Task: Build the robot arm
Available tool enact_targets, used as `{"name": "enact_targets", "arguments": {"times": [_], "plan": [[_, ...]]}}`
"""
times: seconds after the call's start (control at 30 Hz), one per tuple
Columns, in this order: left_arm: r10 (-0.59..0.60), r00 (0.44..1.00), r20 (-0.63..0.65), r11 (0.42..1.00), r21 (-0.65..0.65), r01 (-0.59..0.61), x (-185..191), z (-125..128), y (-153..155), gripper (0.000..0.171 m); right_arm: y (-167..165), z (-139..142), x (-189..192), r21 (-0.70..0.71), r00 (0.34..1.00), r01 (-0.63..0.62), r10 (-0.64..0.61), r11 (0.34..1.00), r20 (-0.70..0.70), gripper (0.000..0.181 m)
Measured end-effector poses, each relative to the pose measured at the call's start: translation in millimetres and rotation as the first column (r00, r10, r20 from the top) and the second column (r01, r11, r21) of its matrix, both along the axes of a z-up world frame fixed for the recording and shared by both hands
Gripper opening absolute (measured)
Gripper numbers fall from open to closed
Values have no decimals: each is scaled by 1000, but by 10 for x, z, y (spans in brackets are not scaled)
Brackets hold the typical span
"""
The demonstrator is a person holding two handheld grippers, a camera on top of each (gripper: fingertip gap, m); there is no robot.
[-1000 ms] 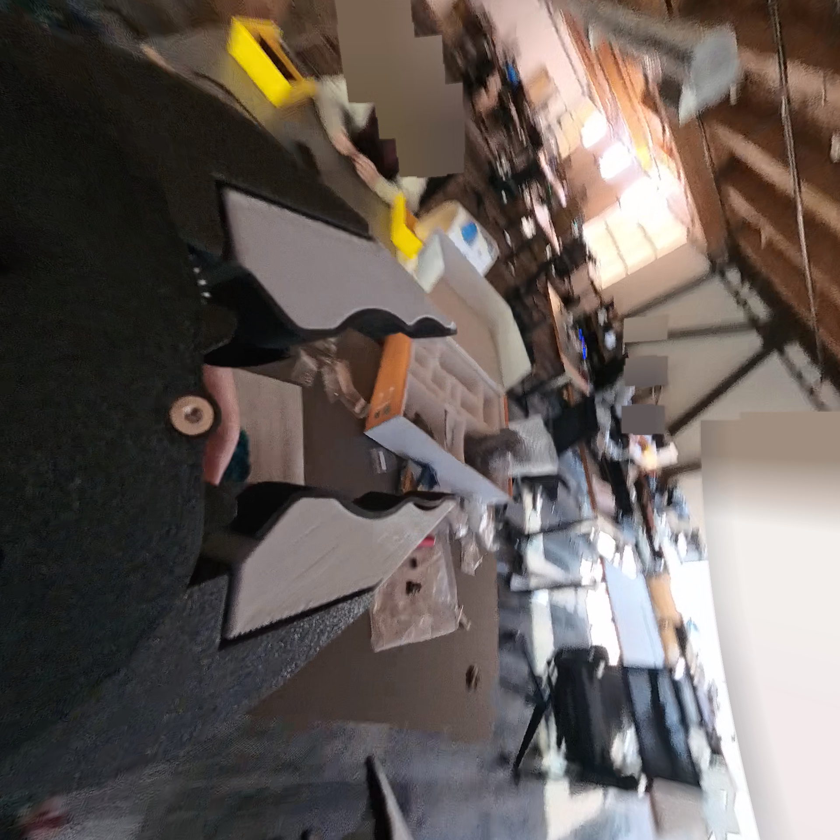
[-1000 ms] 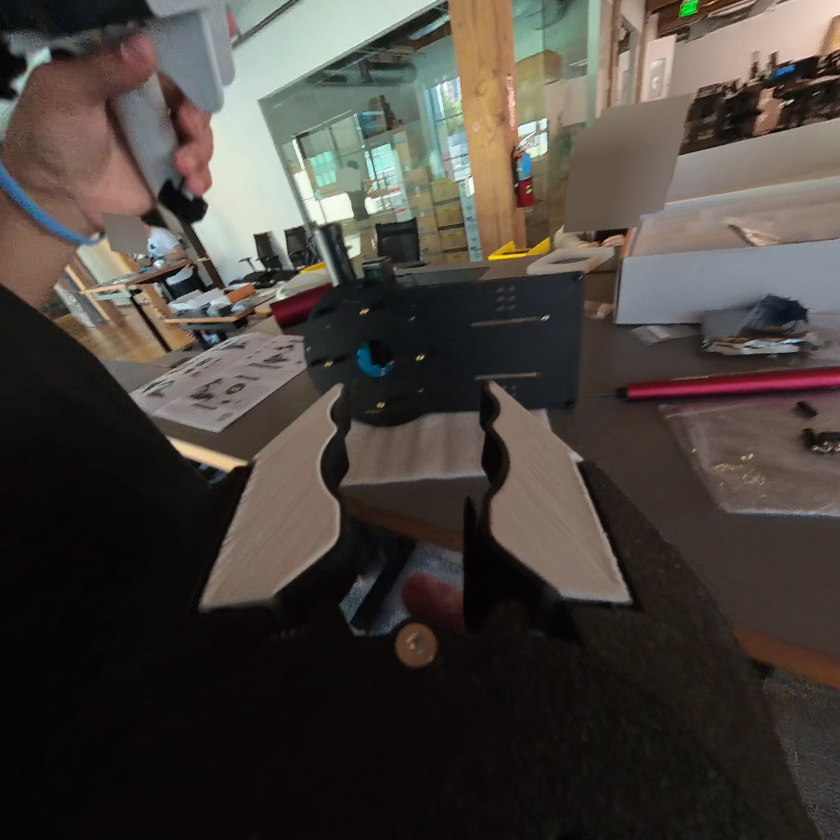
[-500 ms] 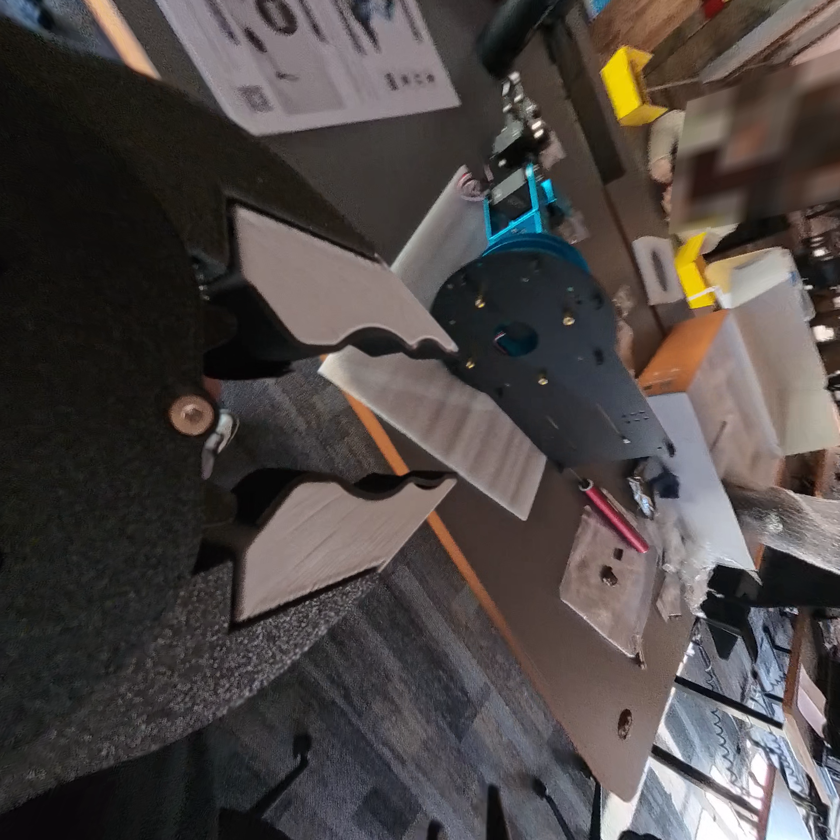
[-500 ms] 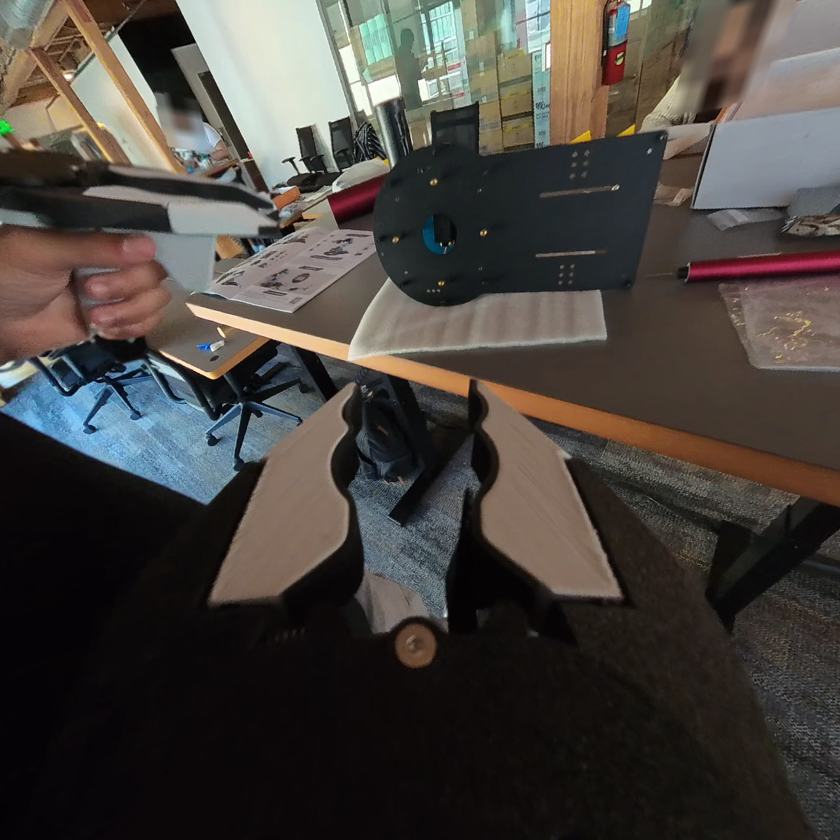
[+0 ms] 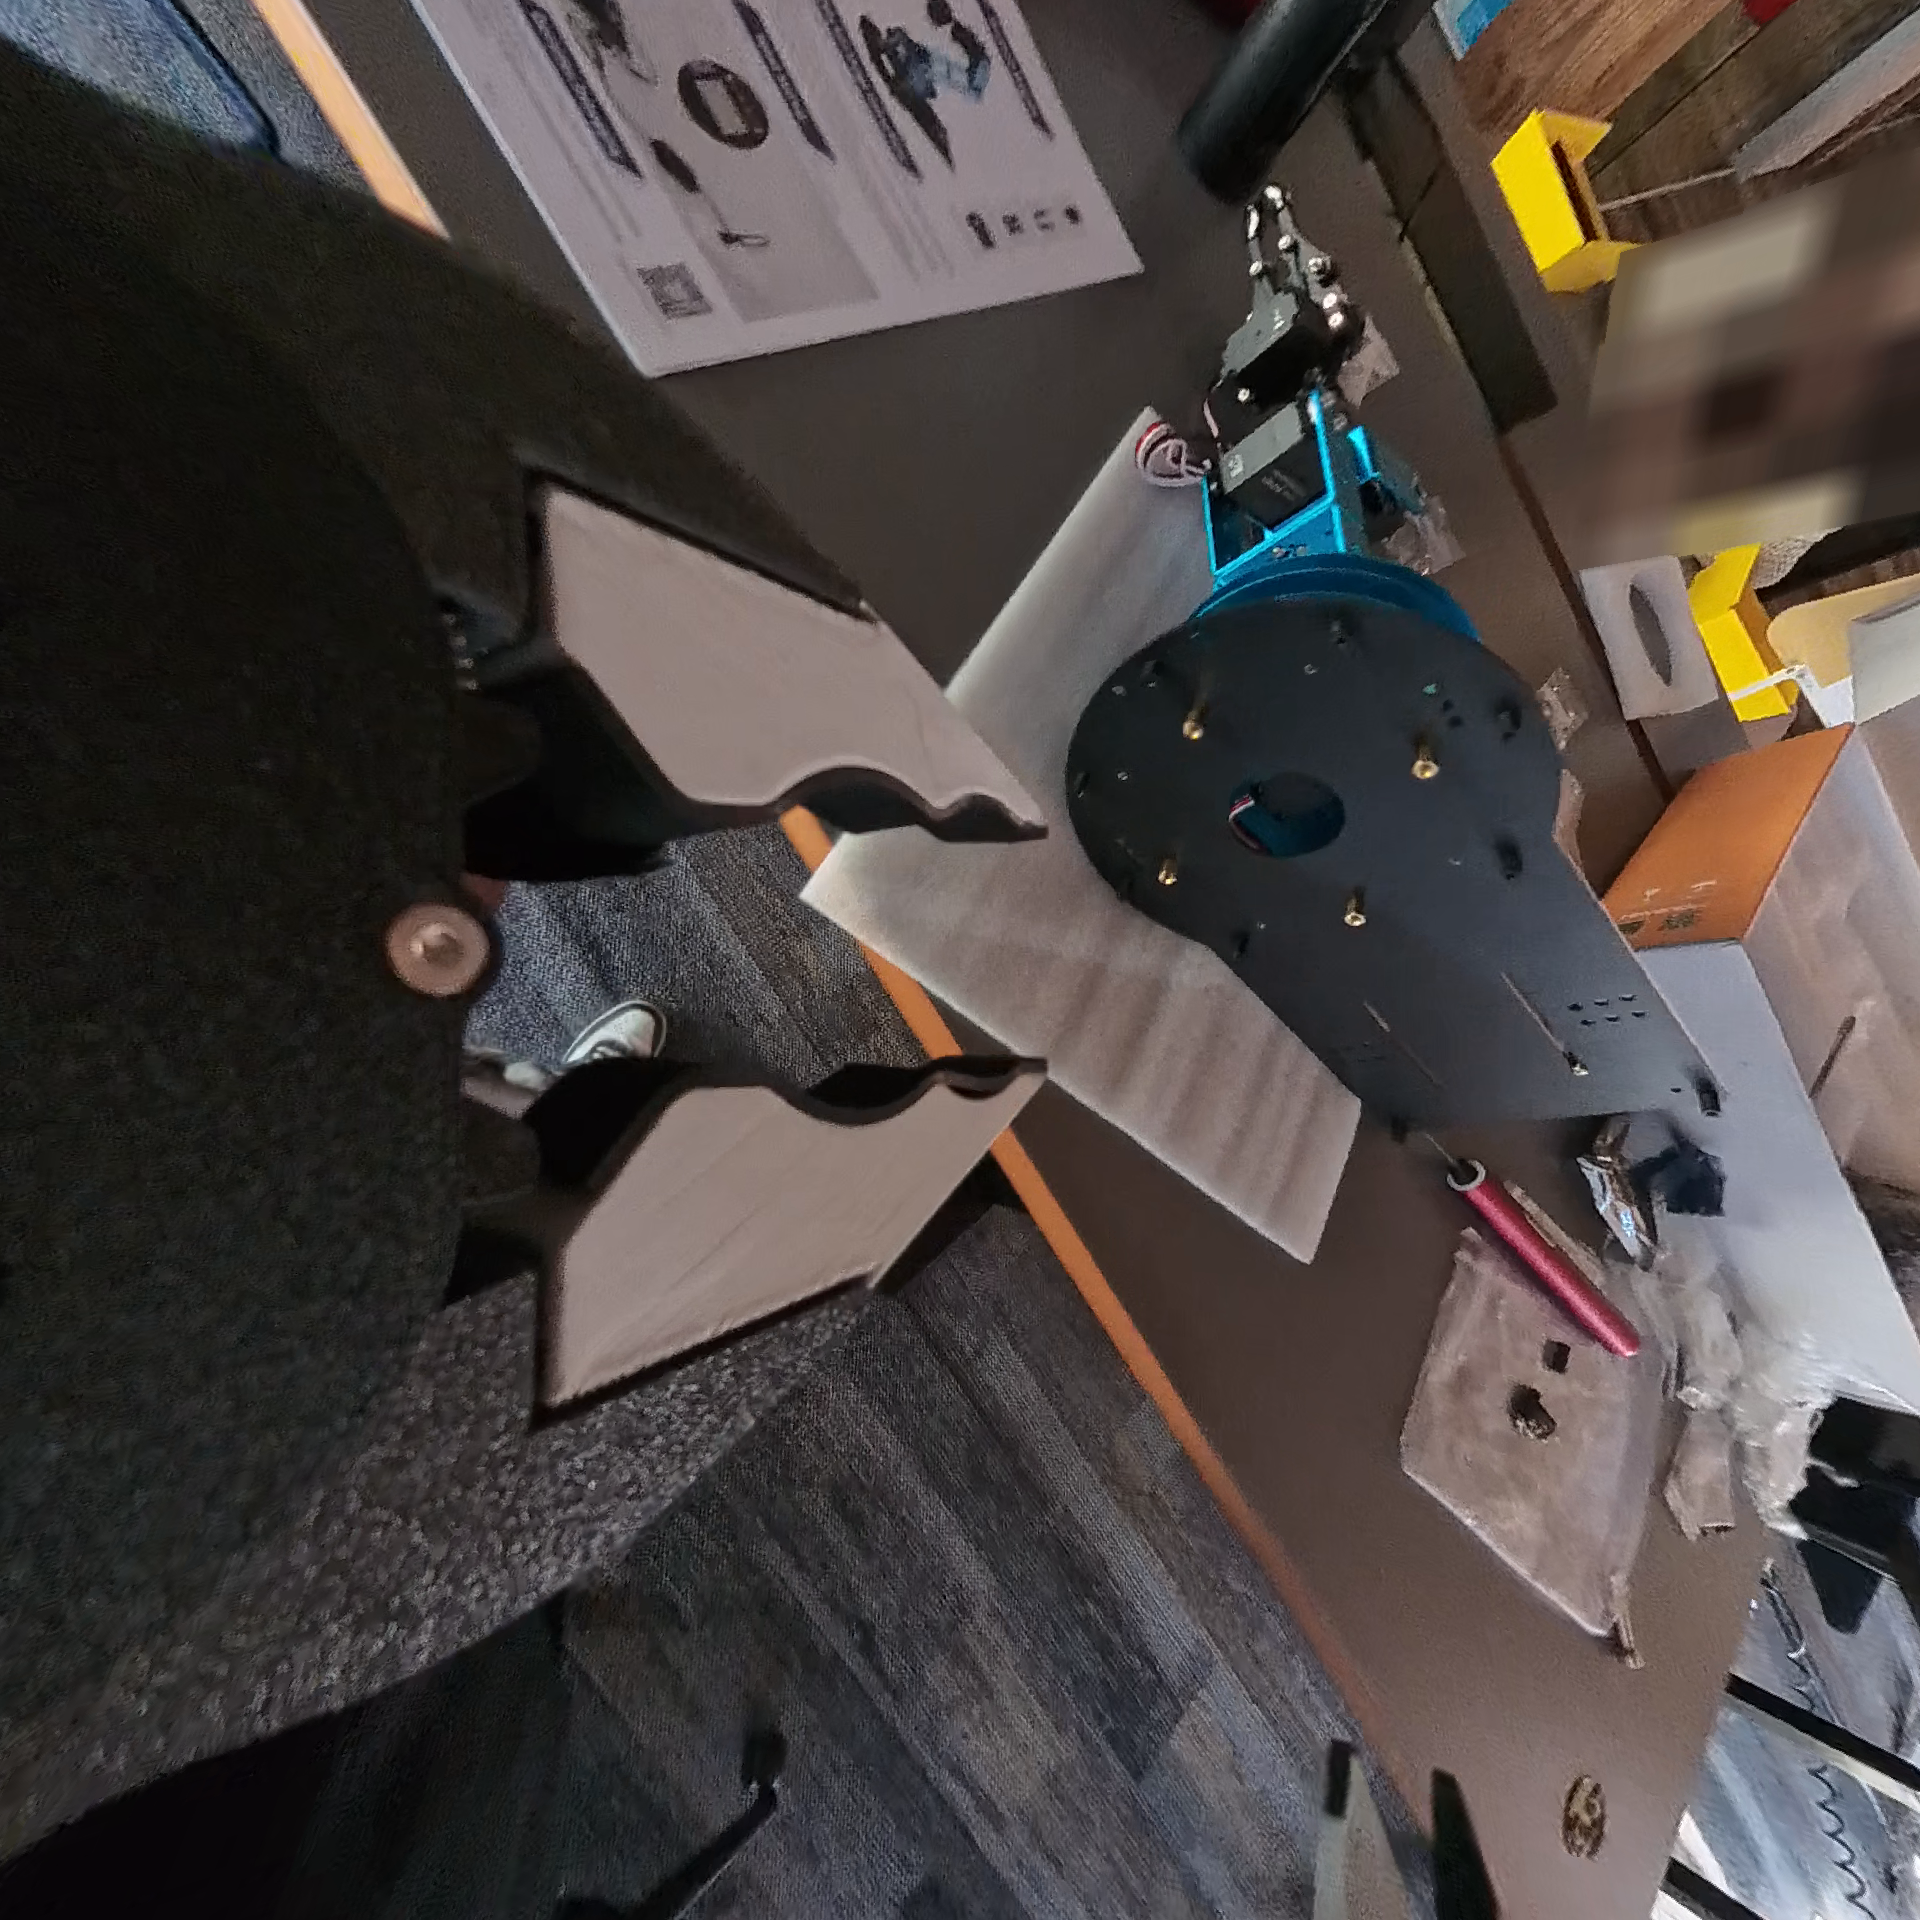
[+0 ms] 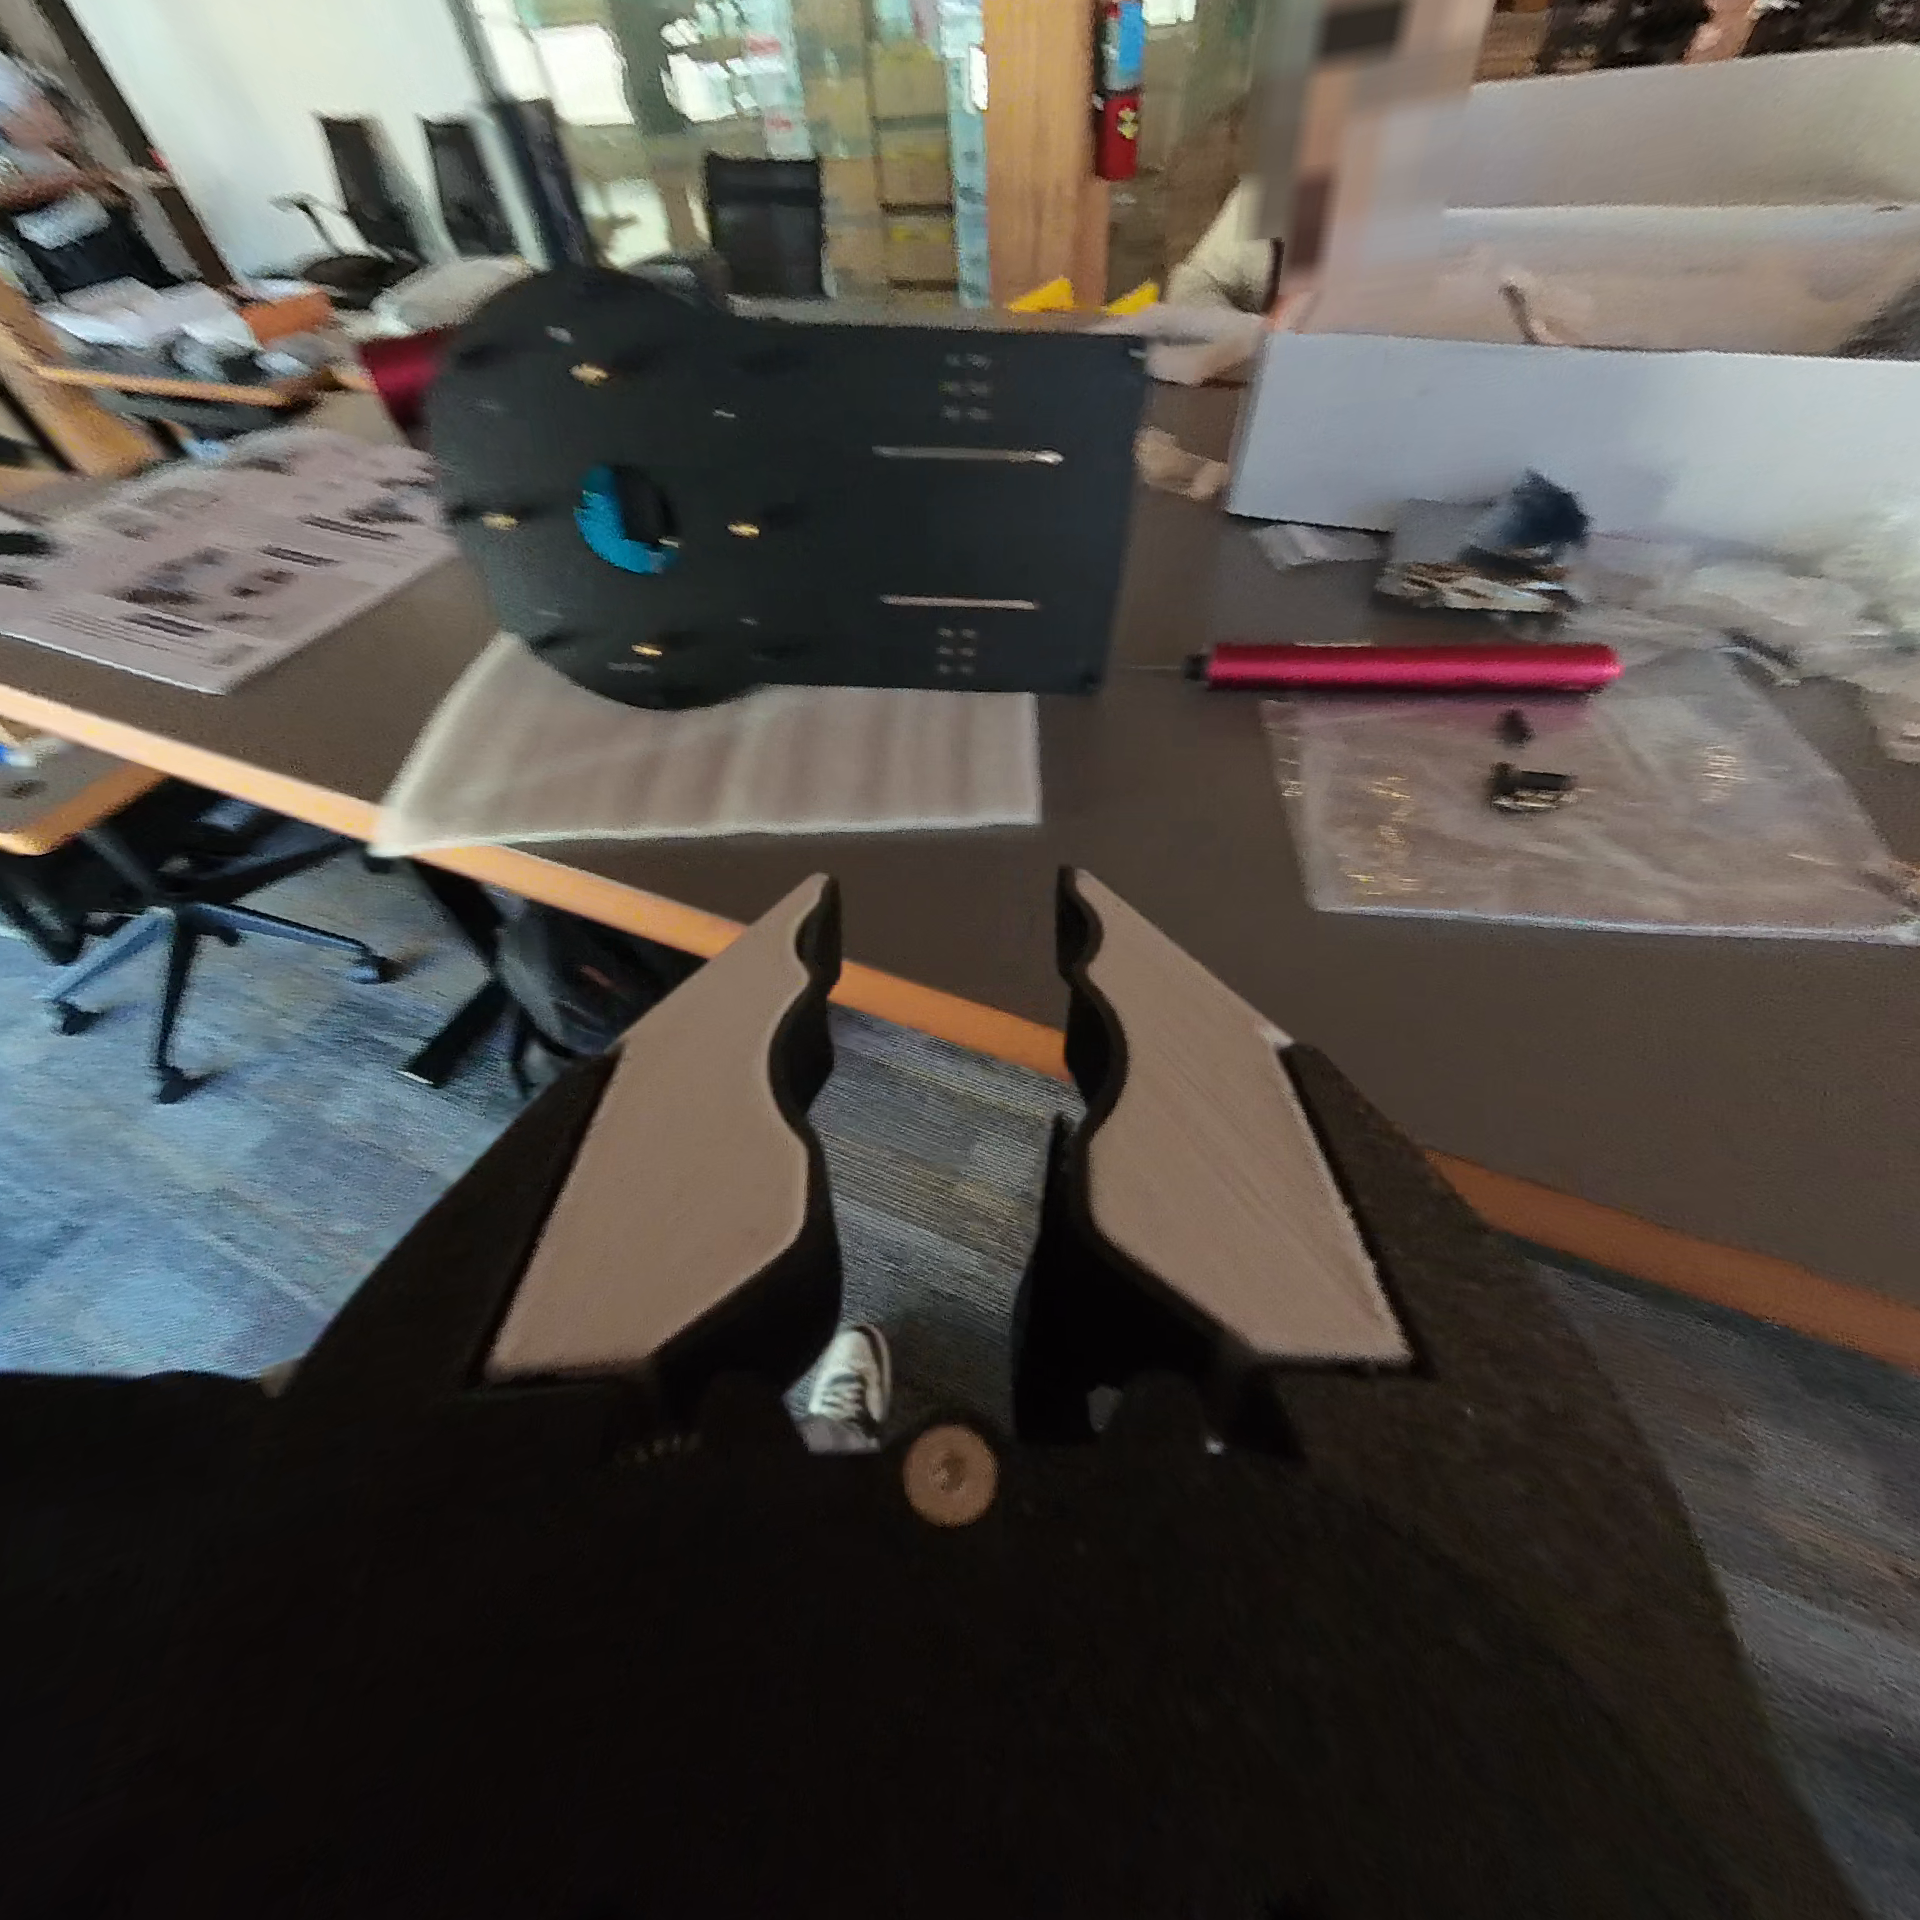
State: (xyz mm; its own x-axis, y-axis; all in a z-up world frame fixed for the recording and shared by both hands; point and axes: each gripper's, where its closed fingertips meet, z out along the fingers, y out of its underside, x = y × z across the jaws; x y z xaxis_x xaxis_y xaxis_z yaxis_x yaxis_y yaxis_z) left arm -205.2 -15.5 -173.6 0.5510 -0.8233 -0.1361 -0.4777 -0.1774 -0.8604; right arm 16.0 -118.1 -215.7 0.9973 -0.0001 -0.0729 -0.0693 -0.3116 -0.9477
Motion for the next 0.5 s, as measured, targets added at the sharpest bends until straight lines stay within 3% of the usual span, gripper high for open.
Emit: {"name": "enact_targets", "arguments": {"times": [0.13, 0.27, 0.5], "plan": [[-32, 998, 56, 999, -42, 35, 259, 28, 166, 37, 225, -20, 638, -23, 995, 87, -86, 996, 50, 33], [-41, 995, 95, 998, -53, 47, 504, 51, 520, 36, 551, -191, 1373, -114, 979, 202, -201, 973, 25, 28], [-105, 974, 202, 994, 14, 104, 773, 501, 1301, 34, 1109, -685, 2187, -361, 985, 158, -172, 919, -6, 18]]}}
